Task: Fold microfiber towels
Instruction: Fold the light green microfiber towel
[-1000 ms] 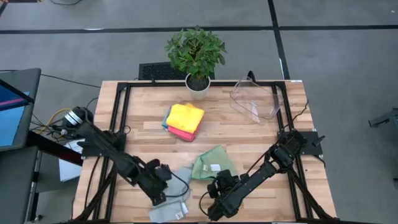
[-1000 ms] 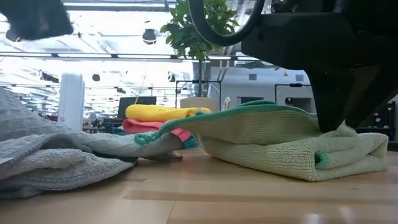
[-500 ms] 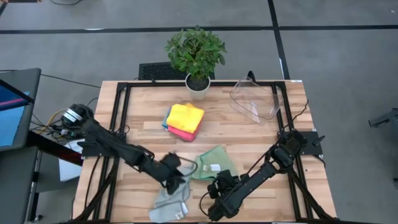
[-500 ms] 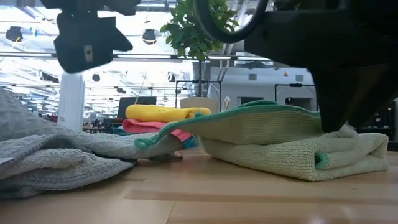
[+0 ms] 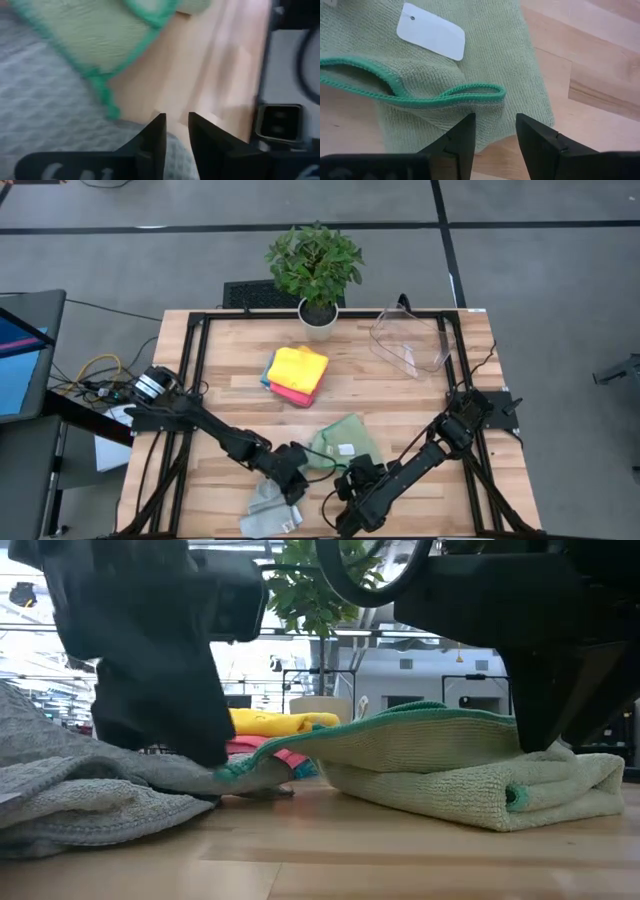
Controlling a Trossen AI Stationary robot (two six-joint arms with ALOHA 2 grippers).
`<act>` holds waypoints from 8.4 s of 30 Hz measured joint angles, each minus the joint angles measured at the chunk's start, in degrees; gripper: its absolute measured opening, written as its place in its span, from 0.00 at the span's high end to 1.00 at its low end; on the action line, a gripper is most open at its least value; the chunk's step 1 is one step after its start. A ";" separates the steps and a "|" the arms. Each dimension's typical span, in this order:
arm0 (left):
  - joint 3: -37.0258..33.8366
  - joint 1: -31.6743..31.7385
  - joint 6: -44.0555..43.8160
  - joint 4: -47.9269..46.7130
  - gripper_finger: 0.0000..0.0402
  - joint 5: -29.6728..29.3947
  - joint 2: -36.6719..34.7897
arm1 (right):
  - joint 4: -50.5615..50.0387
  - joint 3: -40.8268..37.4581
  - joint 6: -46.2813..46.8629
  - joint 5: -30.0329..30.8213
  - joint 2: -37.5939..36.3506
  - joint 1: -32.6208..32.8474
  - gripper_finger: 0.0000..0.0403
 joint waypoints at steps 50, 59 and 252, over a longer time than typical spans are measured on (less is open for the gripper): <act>9.30 17.43 12.46 4.28 1.00 -4.72 3.21 | 0.02 0.00 2.15 5.50 -6.77 3.89 0.49; 9.30 18.03 13.83 7.89 1.00 -2.10 3.24 | -0.01 0.00 -8.15 9.03 -12.03 2.24 0.58; 8.77 20.57 19.37 -12.87 0.71 1.57 -16.65 | 46.58 -59.41 -56.33 -8.87 -44.85 -12.03 0.95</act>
